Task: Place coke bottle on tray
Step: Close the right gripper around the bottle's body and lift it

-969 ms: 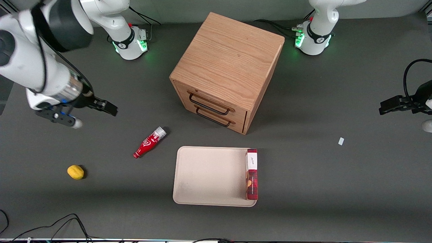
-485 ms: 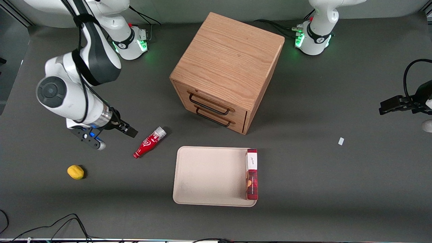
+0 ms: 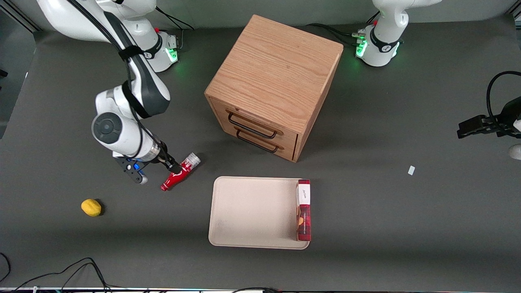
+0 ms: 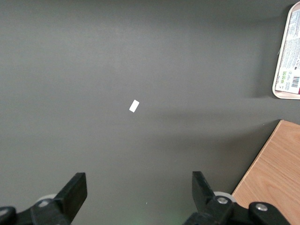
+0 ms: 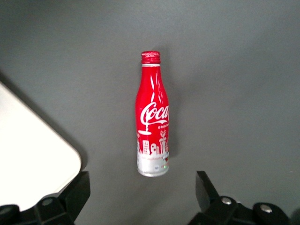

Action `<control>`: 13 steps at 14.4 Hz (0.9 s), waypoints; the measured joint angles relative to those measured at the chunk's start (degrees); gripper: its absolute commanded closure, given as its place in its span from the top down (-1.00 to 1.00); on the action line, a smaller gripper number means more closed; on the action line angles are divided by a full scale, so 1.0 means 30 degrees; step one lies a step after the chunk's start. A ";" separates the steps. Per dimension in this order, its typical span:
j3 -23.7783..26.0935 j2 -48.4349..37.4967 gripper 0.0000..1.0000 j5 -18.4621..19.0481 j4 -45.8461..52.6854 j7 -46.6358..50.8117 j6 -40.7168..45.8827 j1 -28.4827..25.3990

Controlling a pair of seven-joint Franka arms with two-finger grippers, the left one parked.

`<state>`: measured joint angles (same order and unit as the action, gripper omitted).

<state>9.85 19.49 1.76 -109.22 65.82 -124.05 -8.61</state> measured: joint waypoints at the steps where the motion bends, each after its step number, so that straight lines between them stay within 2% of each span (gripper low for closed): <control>1: 0.0128 0.0415 1.00 0.0336 -0.0239 0.0671 -0.0659 -0.0003; 7: 0.0306 0.2792 1.00 0.0747 -0.0442 0.1925 -0.2315 -0.0028; 13: 0.0072 0.3451 1.00 0.2035 -0.1442 0.2123 -0.4064 0.0162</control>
<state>10.07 29.84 7.87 -113.55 72.19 -136.24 -8.12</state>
